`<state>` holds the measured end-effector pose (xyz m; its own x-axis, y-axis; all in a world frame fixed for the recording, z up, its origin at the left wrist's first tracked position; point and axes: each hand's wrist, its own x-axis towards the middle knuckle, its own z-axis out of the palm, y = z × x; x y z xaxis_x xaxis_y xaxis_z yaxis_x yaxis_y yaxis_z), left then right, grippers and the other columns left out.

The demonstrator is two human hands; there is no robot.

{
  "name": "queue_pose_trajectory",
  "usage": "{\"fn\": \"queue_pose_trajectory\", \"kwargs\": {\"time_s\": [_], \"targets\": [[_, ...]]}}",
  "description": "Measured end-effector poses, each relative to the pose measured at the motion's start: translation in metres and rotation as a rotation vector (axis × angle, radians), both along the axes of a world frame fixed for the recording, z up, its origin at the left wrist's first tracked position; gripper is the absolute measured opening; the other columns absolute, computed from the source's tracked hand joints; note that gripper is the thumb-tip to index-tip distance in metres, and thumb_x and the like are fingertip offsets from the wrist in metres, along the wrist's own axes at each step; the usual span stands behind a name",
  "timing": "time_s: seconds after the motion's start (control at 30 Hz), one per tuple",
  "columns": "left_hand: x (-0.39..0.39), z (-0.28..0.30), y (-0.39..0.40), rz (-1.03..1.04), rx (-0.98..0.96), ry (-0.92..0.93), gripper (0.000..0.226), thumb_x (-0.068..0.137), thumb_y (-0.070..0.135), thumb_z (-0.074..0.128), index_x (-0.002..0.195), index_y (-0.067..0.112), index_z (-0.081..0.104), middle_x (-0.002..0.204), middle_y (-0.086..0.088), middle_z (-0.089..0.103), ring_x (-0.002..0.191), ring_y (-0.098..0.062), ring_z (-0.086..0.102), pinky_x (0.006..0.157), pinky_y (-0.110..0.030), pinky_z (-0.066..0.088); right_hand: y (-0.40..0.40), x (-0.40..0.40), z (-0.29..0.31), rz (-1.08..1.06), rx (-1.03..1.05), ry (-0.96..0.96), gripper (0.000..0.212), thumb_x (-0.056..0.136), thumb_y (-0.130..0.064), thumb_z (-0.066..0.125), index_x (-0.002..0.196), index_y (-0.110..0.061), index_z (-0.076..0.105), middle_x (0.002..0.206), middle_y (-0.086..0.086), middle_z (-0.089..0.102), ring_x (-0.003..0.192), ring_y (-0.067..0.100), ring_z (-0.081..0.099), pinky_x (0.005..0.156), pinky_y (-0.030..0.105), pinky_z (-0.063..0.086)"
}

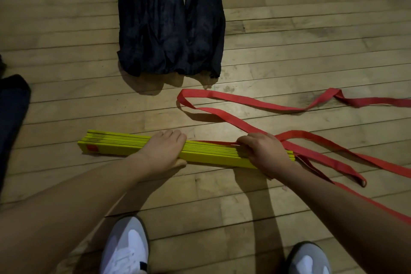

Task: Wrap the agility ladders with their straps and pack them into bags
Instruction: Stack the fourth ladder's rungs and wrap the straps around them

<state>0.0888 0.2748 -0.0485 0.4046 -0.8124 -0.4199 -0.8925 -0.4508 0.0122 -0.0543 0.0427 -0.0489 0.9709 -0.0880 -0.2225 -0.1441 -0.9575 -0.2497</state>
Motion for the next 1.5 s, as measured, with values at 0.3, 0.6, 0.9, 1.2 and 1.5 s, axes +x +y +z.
{"fn": "queue_pose_trajectory", "kwargs": {"time_s": [0.3, 0.6, 0.9, 1.2, 1.5], "targets": [[-0.039, 0.012, -0.073, -0.129, -0.122, 0.028, 0.057, 0.088, 0.050, 0.058, 0.126, 0.012, 0.040, 0.125, -0.007, 0.047, 0.115, -0.024, 0.048, 0.090, -0.034, 0.042, -0.012, -0.019, -0.002, -0.038, -0.078, -0.098, 0.025, 0.067, -0.003, 0.075, 0.088, -0.017, 0.071, 0.072, 0.001, 0.066, 0.063, 0.025, 0.063, 0.049, 0.030, 0.048], [-0.052, 0.008, -0.116, -0.236, -0.054, 0.046, 0.046, 0.089, 0.041, 0.056, 0.124, 0.014, 0.043, 0.116, -0.006, 0.054, 0.103, -0.026, 0.057, 0.076, -0.038, 0.046, -0.038, -0.049, -0.009, -0.202, -0.089, -0.113, 0.011, 0.075, -0.009, 0.070, 0.085, -0.015, 0.067, 0.073, 0.002, 0.066, 0.065, 0.028, 0.063, 0.062, 0.027, 0.033], [-0.035, 0.008, -0.084, -0.224, -0.122, 0.167, 0.043, 0.086, 0.030, 0.058, 0.126, 0.022, 0.044, 0.114, -0.001, 0.049, 0.100, -0.019, 0.051, 0.074, -0.033, 0.049, -0.027, -0.040, 0.001, -0.066, -0.079, -0.184, 0.041, 0.048, -0.006, 0.088, 0.083, -0.013, 0.067, 0.069, 0.002, 0.062, 0.055, 0.025, 0.059, 0.049, 0.020, 0.031], [-0.027, 0.009, -0.065, -0.016, -0.215, 0.158, 0.062, 0.087, 0.025, 0.058, 0.139, 0.020, 0.025, 0.114, -0.001, 0.059, 0.097, -0.021, 0.059, 0.068, -0.030, 0.044, -0.021, -0.027, 0.017, -0.143, -0.070, -0.150, 0.037, 0.067, 0.011, 0.070, 0.098, -0.004, 0.058, 0.090, 0.012, 0.060, 0.052, 0.026, 0.052, 0.042, 0.028, 0.026], [-0.023, 0.011, -0.061, -0.187, -0.186, 0.047, 0.059, 0.093, 0.037, 0.049, 0.145, 0.024, 0.025, 0.122, -0.003, 0.051, 0.102, -0.021, 0.055, 0.073, -0.031, 0.045, -0.019, -0.037, 0.021, -0.245, 0.044, -0.055, 0.042, 0.092, -0.039, 0.038, 0.119, -0.013, 0.057, 0.102, 0.003, 0.049, 0.095, 0.022, 0.048, 0.080, 0.034, 0.039]]}}
